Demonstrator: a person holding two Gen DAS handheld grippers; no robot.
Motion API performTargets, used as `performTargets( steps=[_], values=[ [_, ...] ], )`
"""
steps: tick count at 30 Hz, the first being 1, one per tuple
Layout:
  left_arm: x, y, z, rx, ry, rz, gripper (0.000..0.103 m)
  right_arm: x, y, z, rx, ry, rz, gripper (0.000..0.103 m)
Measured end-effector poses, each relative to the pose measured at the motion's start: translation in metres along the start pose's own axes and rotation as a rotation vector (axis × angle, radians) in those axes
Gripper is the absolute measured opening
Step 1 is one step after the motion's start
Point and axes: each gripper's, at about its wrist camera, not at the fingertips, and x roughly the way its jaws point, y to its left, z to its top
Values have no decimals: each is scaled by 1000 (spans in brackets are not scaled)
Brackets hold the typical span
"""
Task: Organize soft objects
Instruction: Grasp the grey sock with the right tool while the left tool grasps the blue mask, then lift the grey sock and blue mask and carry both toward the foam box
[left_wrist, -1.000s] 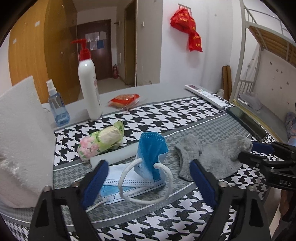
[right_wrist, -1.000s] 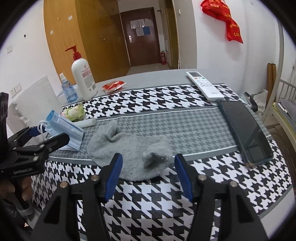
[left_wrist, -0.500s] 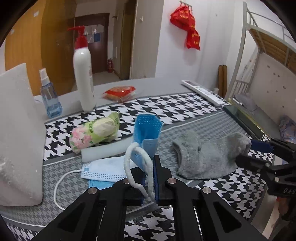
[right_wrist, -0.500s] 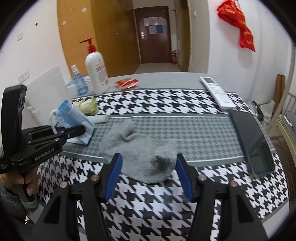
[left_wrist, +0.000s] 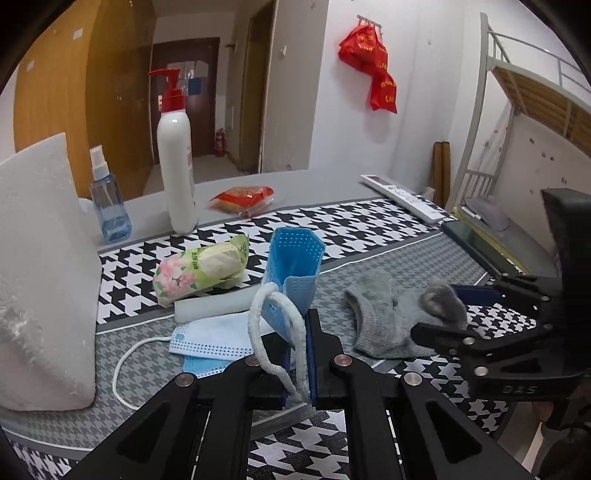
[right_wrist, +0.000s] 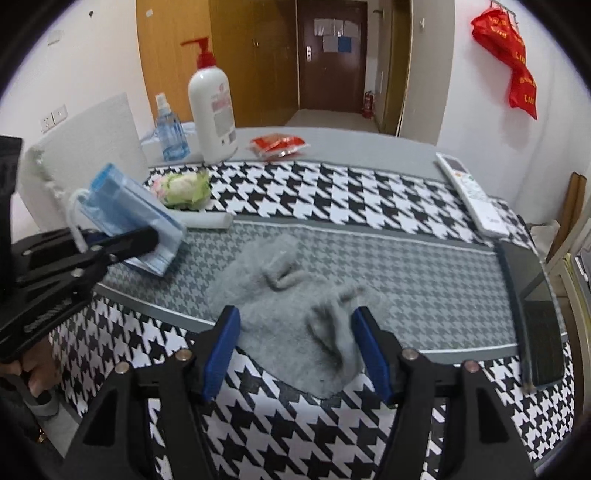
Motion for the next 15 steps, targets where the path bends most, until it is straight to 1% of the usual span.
performTargets(
  steps=[4, 8, 9, 11, 12, 13, 15],
  values=[
    [-1, -1, -1, 5, -1, 2, 8, 13, -1, -2, -11, 48, -21, 68],
    [-2, -1, 0, 7, -8, 2, 8, 15, 1, -2, -28, 50, -31, 68],
    [-2, -1, 0, 7, -9, 1, 8, 15, 2, -2, -46, 45, -14, 68],
    [-4, -1, 0, 4, -16, 1, 8, 15, 2, -2, -53, 46, -12, 63],
    [-5, -1, 0, 3, -21, 1, 8, 14, 4, -2, -60, 45, -8, 55],
    [-6, 0, 0, 2, -23, 0, 8, 15, 4, -1, -59, 44, -5, 42],
    [-8, -1, -1, 5, -30, 1, 8, 12, 1, -2, -46, 36, -12, 25]
  ],
)
